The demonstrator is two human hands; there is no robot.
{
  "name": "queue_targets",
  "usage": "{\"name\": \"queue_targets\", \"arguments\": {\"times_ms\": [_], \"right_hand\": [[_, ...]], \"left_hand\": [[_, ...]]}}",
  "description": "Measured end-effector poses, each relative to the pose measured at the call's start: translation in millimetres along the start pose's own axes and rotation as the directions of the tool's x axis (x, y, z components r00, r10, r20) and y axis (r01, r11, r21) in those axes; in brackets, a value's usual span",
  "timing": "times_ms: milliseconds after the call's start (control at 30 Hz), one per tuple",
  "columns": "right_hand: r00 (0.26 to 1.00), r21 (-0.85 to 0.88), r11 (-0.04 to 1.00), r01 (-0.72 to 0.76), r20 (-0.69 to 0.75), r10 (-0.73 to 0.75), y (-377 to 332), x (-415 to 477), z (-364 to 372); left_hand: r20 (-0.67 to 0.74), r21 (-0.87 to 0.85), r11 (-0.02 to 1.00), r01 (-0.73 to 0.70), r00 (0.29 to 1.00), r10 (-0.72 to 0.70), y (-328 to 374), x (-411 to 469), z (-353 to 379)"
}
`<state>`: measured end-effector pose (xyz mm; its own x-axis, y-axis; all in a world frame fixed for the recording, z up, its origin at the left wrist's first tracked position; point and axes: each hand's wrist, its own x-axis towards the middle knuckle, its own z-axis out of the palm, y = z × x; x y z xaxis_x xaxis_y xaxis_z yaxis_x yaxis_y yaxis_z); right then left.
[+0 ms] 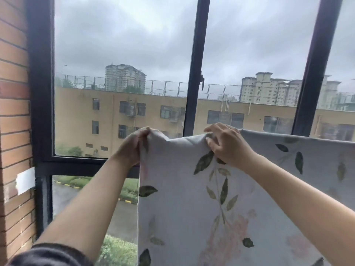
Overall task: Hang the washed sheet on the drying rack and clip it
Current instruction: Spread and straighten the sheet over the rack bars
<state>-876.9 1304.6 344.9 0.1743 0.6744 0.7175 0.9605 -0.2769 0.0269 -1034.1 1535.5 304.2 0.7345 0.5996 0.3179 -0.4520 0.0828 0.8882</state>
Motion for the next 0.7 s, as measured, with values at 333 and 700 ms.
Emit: {"name": "queue_targets", "arguments": {"times_ms": [333, 700], "right_hand": [[0.981, -0.219, 0.973, -0.068, 0.161, 0.105, -5, 19, -5], [0.979, -0.443, 0.877, 0.188, 0.154, -0.133, -25, 22, 23]], "left_hand": [[-0.164, 0.083, 0.988, 0.132, 0.979, -0.118, 45, -32, -8], [-0.479, 0.264, 0.953, 0.149, 0.878, -0.004, 8, -48, -33]]}}
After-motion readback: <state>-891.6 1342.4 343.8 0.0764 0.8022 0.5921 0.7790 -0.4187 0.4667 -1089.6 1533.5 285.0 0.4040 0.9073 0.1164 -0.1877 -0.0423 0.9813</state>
